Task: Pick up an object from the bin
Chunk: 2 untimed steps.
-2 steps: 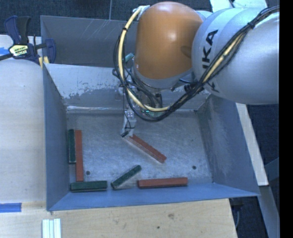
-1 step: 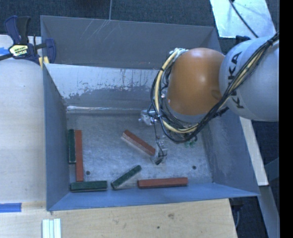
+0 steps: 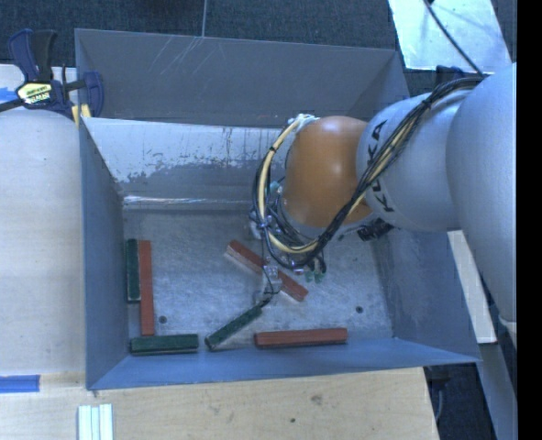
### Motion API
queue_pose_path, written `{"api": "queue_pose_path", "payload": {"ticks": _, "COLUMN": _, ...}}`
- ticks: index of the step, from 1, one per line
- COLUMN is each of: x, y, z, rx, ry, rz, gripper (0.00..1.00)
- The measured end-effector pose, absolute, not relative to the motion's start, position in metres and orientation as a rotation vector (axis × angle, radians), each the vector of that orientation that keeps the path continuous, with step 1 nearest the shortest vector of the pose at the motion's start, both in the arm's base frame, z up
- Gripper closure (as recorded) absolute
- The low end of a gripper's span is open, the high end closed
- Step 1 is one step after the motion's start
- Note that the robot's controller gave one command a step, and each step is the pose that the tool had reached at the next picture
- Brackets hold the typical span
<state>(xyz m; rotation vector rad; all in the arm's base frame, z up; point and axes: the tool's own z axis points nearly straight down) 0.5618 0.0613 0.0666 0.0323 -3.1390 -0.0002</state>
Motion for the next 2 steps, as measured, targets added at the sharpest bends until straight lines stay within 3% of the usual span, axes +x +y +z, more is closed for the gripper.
{"api": "queue_pose_path", "payload": {"ticks": 1, "x": 0.564, "y": 0.062, "z": 0.071, "rx": 0.033, "ry": -3.146, "rz": -0.001, "gripper": 1.00}}
{"api": "queue_pose_path", "payload": {"ticks": 2, "x": 0.573, "y": 0.057, "z": 0.227, "rx": 0.024, "ry": -3.154, "rz": -0.001, "gripper": 1.00}}
